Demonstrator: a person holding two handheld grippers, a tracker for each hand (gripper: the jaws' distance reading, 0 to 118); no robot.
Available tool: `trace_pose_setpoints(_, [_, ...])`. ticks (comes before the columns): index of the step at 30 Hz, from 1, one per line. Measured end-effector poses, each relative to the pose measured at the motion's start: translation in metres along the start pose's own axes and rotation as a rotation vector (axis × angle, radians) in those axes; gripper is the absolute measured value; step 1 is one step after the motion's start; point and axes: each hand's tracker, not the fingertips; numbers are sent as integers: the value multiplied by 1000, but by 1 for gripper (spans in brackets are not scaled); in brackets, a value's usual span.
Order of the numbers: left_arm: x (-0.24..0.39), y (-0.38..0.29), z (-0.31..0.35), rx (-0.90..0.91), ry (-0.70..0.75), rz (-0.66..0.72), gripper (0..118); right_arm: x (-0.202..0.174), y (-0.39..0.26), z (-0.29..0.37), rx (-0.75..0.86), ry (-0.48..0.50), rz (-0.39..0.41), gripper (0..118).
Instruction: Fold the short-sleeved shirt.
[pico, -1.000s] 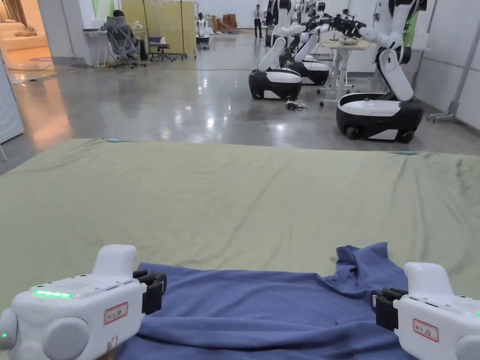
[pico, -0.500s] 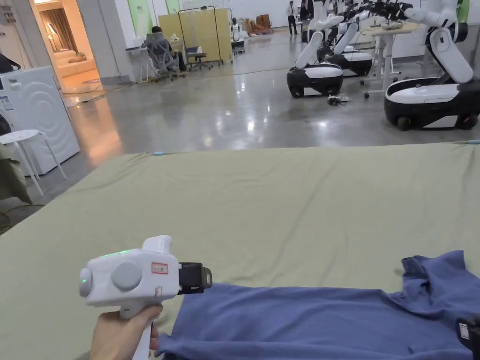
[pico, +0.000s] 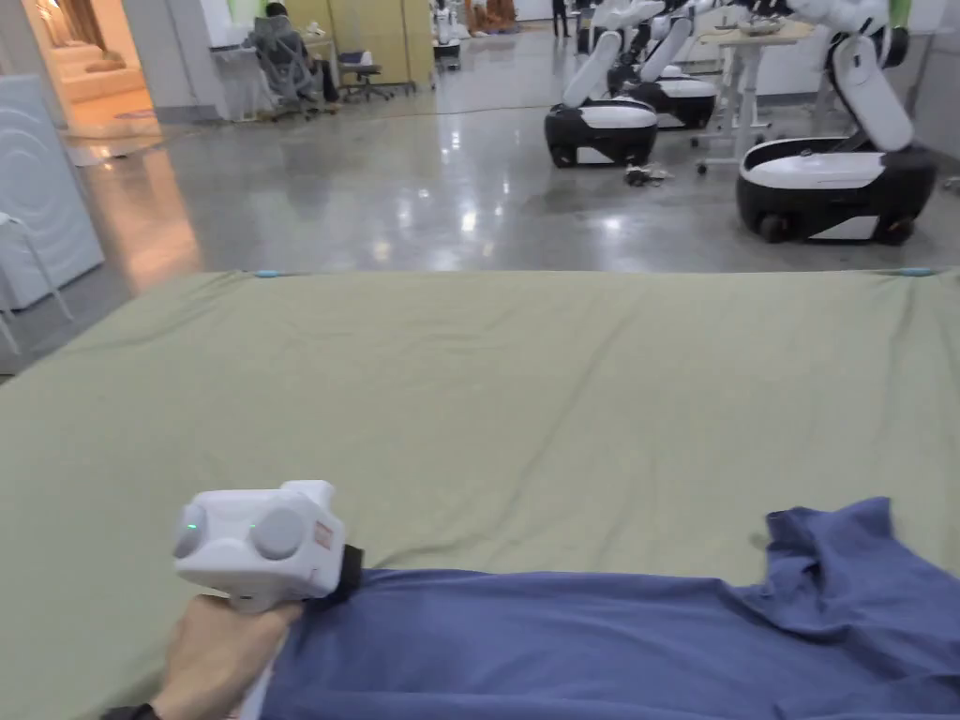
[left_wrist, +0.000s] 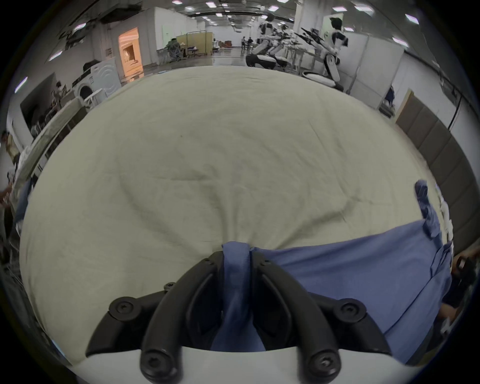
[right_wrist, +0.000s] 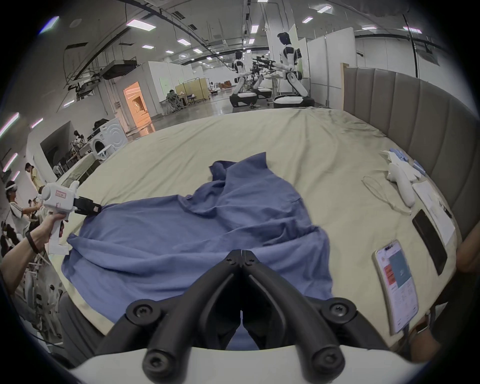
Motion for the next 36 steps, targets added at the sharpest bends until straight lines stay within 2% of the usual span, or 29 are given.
trace_pose_setpoints(1, [3, 3, -4, -21, 8, -16, 17, 3, 9, -6, -7, -9, 6, 5])
trace_pose_setpoints(2, [3, 2, -6, -32, 16, -24, 17, 8, 21, -16, -34, -20, 9, 24])
trace_pose_setpoints(3, [5, 4, -9, -45, 23, -32, 17, 13, 35, -26, -52, -21, 15, 60])
trace_pose_setpoints(4, [7, 6, -10, -48, 26, -36, 17, 19, 48, -36, -53, -24, 13, 77])
trace_pose_setpoints(5, [7, 6, -9, -51, 30, -30, 17, 23, 62, -49, -64, -42, 11, 77])
trace_pose_setpoints(7, [10, 7, -8, -56, 40, -28, 17, 32, 88, -77, -131, -48, -6, 77])
trace_pose_setpoints(9, [13, 7, -8, -61, 50, -30, 17, 52, 108, -116, -227, -25, -89, 77])
trace_pose_setpoints(11, [16, 4, -2, -66, 54, -31, 17, 63, 118, -151, -314, -59, -191, 77])
trace_pose_setpoints(12, [17, 4, -1, -68, 53, -30, 17, 67, 120, -166, -362, -97, -199, 76])
trace_pose_setpoints(14, [16, 3, 3, -68, 49, -24, 17, 70, 117, -192, -433, -170, -157, 75])
trace_pose_setpoints(15, [17, 2, 4, -70, 47, -20, 17, 68, 111, -198, -453, -188, -115, 63])
trace_pose_setpoints(17, [19, 2, 4, -71, 46, -17, 17, 55, 104, -189, -384, -188, -10, 51])
trace_pose_setpoints(18, [18, 2, 6, -70, 48, -17, 17, 47, 103, -181, -347, -206, 34, 14])
trace_pose_setpoints(19, [20, 1, 7, -68, 52, -22, 17, 42, 102, -177, -342, -209, 75, 1])
trace_pose_setpoints(21, [24, -4, 16, -28, 69, -46, 14, 40, 97, -165, -353, -178, 87, 1])
trace_pose_setpoints(22, [24, -7, 26, 19, 70, -45, 11, 41, 97, -157, -353, -132, 66, 1])
trace_pose_setpoints(23, [24, -13, 43, 64, 56, -47, 9, 41, 97, -142, -297, -134, 47, 1])
trace_pose_setpoints(26, [8, -32, 100, 111, -113, -40, 9, 41, 92, -81, -190, -58, 54, 1])
trace_pose_setpoints(31, [-23, -98, 177, 182, -195, -35, 9, 38, 46, 17, -112, -12, 98, 1])
trace_pose_setpoints(36, [-40, -166, 202, 173, -218, -21, 9, 36, -14, 65, -126, -24, 99, 1])
